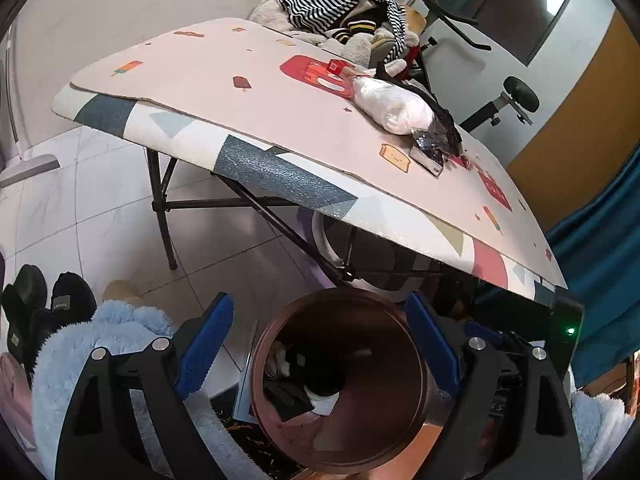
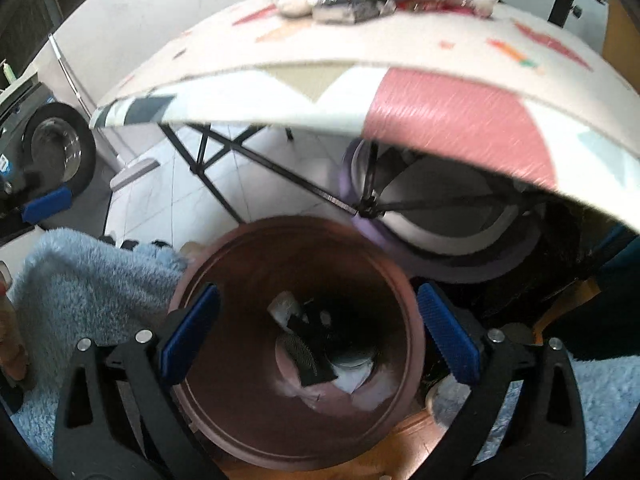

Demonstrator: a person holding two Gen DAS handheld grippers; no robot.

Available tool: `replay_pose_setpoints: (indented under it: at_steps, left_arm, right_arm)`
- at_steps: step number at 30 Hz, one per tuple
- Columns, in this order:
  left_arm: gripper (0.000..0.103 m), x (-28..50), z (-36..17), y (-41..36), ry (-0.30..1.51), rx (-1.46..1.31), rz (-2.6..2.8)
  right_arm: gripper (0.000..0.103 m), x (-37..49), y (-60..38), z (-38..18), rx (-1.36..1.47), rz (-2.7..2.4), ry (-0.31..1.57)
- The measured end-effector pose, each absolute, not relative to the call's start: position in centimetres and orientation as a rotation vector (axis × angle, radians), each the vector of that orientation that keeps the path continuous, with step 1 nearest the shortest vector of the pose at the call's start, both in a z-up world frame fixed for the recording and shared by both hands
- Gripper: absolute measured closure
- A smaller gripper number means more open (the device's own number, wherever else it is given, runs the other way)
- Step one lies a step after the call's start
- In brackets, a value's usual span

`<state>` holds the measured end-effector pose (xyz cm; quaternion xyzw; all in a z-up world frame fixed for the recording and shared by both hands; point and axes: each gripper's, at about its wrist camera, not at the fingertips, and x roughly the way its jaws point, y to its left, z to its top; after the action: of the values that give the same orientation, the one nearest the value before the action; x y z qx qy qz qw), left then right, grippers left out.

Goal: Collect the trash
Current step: 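Lower the black lid into the bin and open the right gripper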

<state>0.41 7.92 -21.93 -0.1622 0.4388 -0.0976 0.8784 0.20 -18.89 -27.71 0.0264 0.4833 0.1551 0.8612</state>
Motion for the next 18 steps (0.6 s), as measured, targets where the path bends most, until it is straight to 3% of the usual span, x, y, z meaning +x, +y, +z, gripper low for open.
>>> replay_pose_setpoints:
  at_steps: [18]
  left_arm:
    - [0.018,0.2,-21.6,7.9,0.888,-0.326,-0.184]
  right_arm:
    - [0.006,0.0,-21.3,-23.9,0.104,0.281,0.824]
